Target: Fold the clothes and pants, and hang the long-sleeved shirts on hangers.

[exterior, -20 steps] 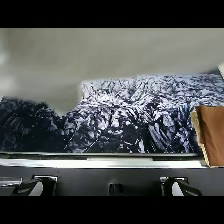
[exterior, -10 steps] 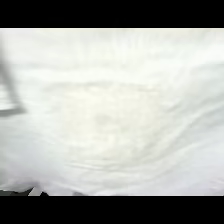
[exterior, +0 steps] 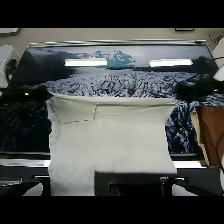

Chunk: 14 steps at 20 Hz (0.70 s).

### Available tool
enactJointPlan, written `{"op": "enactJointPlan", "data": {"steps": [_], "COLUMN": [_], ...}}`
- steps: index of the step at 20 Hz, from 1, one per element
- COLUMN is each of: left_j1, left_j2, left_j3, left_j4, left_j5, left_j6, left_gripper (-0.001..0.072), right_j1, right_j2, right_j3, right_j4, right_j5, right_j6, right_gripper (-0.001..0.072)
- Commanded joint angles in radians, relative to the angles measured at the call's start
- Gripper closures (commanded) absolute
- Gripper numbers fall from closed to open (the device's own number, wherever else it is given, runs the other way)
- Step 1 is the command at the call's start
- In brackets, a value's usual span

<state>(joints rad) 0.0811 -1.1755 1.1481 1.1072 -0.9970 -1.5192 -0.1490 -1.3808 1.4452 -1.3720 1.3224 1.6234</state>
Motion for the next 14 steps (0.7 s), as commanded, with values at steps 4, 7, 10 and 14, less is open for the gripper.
{"op": "enactJointPlan", "data": {"steps": [4,7,10,14], "left_j1": [-0.033,-0.055,-0.101,-0.162], "left_j2": [-0.36,-0.45,-0.519,-0.553], "left_j3": [0.121,0.24,0.306,0.316], "left_j4": [-0.018,-0.018,-0.019,-0.018], "left_j5": [0.301,0.399,0.485,0.607], "left_j6": [0.005,0.004,0.004,0.004], "left_gripper": [0.0681,0.0681,0.0681,0.0681], "right_j1": [0.032,0.032,0.031,0.031], "right_j2": [-0.252,-0.296,-0.343,-0.364], "right_j3": [0.005,0.005,0.005,0.005], "right_j4": [0.048,0.048,0.037,-0.046], "right_j5": [-0.581,-0.746,-0.813,-0.891], "right_j6": [0.098,0.15,0.151,0.226], "right_gripper": [0.067,0.067,0.067,0.067]}}
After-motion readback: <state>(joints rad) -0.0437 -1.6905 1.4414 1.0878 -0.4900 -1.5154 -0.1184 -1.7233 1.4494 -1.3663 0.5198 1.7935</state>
